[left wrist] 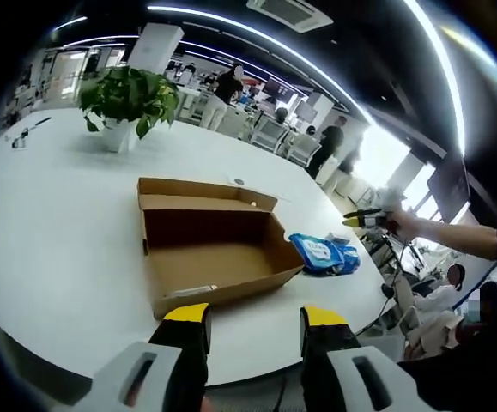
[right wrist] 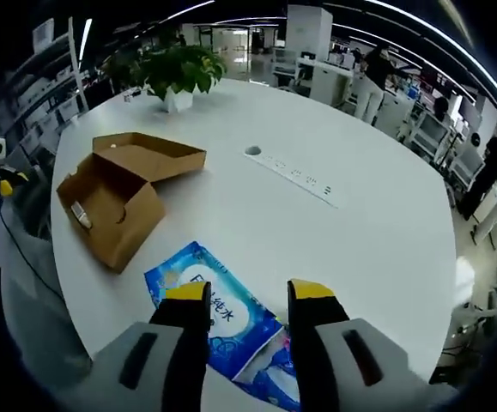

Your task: Operate the shoe box by opening the lid, removing the specified soft item, and placing it in the target area until the item is outside and the box remains undamaged.

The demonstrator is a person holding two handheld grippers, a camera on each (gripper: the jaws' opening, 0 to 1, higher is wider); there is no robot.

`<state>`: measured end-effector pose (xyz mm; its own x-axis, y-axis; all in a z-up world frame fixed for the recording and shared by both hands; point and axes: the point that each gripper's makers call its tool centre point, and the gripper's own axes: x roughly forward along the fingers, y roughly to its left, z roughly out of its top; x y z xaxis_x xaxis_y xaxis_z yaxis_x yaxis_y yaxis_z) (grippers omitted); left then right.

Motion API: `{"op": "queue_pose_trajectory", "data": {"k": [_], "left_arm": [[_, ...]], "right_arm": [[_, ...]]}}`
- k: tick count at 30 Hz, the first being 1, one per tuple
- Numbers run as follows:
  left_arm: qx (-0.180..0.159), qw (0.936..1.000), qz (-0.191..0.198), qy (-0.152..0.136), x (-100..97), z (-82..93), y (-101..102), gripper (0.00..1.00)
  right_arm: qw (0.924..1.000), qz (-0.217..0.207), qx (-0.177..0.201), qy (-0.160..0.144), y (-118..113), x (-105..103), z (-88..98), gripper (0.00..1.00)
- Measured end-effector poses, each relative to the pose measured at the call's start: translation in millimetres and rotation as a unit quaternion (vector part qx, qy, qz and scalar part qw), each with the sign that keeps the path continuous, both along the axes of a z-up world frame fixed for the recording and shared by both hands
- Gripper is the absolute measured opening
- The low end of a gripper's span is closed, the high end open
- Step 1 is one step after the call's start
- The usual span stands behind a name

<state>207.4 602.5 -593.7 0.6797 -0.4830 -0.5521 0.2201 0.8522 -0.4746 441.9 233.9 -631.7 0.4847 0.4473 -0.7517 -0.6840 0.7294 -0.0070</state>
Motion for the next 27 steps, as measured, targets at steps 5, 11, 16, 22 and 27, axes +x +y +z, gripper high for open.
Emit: {"op": "queue_pose_trajectory", "data": {"k": [5,11,16,22,27], "left_arm": [[0.004,1.0,-0.002,-0.001,0.1,-0.2,3.2,0.42],[0.004,1.0,-0.003,0.0,-0.3,-2.6,5.3,0.42],[0.003,1.0,-0.001,0.0,0.4,-3.0,7.5,0.42],[0.002,1.0,-0.001,0.002,3.0,-5.9,8.8,0.42],[0.001,1.0,-0.006,0.002,7.8,-7.0,5.6,0.42]], "right_arm": [[0.9995,0.019,0.023,-0.006,37.8,-4.3,6.9,0.34],[0.9966,0.019,0.078,-0.022,77.1,-3.5,17.3,0.32],[0.9935,0.035,0.106,-0.022,108.4,-14.3,16.7,0.32],[0.9891,0.051,0.137,-0.019,141.4,-29.9,18.4,0.34],[0.9855,0.069,0.155,-0.013,169.7,-49.1,17.3,0.35]]}}
